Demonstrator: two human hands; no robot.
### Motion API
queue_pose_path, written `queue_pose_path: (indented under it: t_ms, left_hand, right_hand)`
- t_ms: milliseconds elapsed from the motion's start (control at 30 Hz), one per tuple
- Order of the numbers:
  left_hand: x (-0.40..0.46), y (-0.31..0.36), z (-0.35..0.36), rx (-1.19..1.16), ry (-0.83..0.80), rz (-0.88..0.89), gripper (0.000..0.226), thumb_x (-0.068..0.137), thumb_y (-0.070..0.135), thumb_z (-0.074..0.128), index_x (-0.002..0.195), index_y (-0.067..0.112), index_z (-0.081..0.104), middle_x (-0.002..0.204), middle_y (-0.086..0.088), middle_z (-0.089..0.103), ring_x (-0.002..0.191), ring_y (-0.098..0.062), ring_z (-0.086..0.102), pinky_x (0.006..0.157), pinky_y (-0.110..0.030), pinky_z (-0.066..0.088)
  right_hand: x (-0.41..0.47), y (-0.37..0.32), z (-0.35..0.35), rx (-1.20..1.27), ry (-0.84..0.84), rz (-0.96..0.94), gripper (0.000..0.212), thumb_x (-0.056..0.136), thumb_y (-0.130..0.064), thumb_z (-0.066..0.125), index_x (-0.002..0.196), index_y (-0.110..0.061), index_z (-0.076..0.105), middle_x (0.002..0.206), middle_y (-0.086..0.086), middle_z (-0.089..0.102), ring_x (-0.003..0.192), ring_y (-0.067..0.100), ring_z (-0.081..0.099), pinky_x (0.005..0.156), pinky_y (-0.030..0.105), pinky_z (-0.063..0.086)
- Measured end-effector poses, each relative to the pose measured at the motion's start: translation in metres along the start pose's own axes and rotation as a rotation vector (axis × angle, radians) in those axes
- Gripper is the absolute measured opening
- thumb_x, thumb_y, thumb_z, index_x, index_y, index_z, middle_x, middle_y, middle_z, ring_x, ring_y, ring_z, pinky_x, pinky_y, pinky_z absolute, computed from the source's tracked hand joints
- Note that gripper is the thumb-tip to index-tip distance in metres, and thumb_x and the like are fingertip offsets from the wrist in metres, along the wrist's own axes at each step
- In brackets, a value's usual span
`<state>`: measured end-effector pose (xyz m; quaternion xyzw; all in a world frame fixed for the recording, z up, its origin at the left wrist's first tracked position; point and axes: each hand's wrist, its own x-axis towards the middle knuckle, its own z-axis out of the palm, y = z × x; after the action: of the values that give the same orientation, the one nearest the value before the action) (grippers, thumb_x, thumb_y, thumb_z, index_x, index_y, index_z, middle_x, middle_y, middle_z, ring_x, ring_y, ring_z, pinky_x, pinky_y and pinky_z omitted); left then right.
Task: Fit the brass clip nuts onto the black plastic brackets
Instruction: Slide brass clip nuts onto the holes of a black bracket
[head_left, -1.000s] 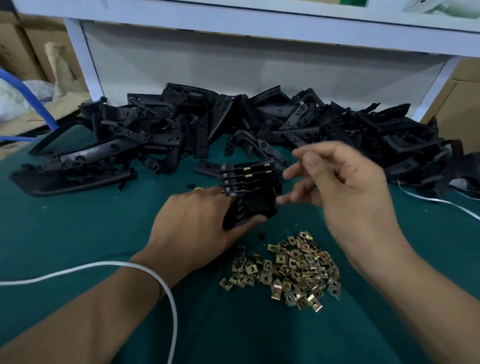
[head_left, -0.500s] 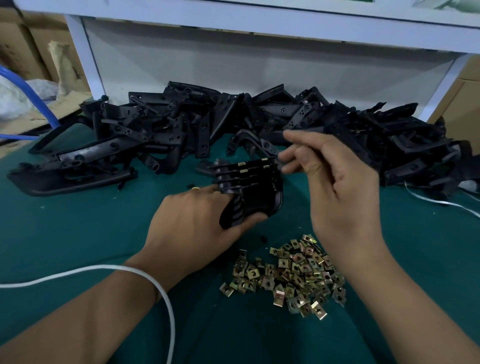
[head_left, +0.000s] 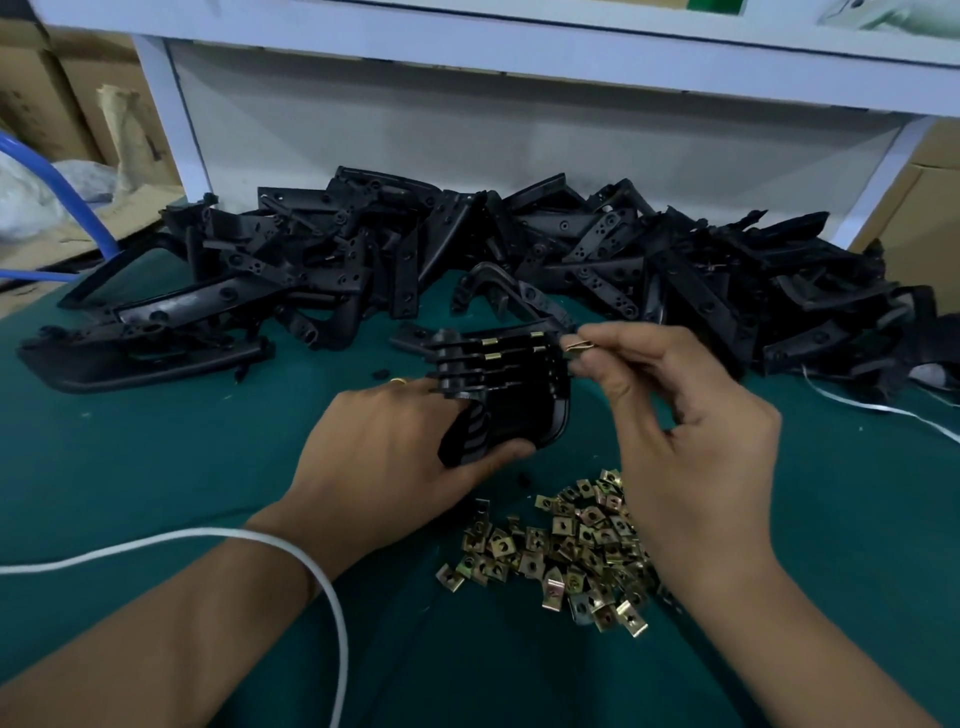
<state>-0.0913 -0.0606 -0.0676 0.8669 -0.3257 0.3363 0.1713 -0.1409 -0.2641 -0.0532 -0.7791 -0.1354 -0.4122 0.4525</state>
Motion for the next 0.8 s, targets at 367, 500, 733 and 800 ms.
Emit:
queue_pose_path:
  t_ms: [367, 500, 733, 800]
  left_hand:
    - [-0.0008, 0.002, -0.0005, 0.005, -0.048, 0.037, 0.051, 0.091, 0.076, 0.045, 0.065, 0.035, 0.03, 0.061, 0.016, 0.033, 0.045, -0.016, 0.051, 0.04, -0.024, 0.034]
    - [-0.0005, 0.002, -0.0007, 0.028, -0.063, 0.017, 0.051, 0.091, 0.076, 0.045, 0.065, 0.034, 0.033, 0.062, 0.017, 0.031, 0.045, -0.015, 0.051, 0.042, -0.02, 0.023]
    - [-0.0002, 0.0027, -0.002, 0.019, -0.089, 0.012, 0.047, 0.091, 0.077, 0.047, 0.071, 0.037, 0.029, 0.064, 0.018, 0.026, 0.047, -0.013, 0.05, 0.045, -0.017, 0.015]
    - [0.0006, 0.0026, -0.0035, 0.007, -0.075, 0.002, 0.05, 0.091, 0.075, 0.049, 0.071, 0.039, 0.022, 0.063, 0.019, 0.019, 0.045, -0.013, 0.043, 0.046, -0.015, 0.011]
  right_hand:
    - [-0.002, 0.0057, -0.0019, -0.176, -0.052, -0.115, 0.011, 0.098, -0.001, 0.071, 0.106, -0.004, 0.078, 0.103, 0.0, 0.071, 0.102, 0.005, 0.068, 0.092, 0.015, 0.051]
    - [-0.0021, 0.0054, -0.0023, -0.197, -0.065, -0.124, 0.012, 0.098, -0.002, 0.072, 0.106, -0.005, 0.079, 0.104, 0.0, 0.071, 0.102, 0.004, 0.068, 0.092, 0.014, 0.051]
    - [-0.0024, 0.0081, -0.0026, -0.165, -0.054, -0.157, 0.012, 0.095, -0.001, 0.075, 0.105, -0.006, 0.08, 0.101, 0.0, 0.072, 0.101, 0.004, 0.069, 0.092, 0.013, 0.051]
    - [-0.0023, 0.0084, -0.0026, -0.143, -0.059, -0.166, 0.013, 0.093, 0.0, 0.077, 0.104, -0.006, 0.08, 0.099, 0.0, 0.073, 0.099, 0.004, 0.069, 0.091, 0.013, 0.052]
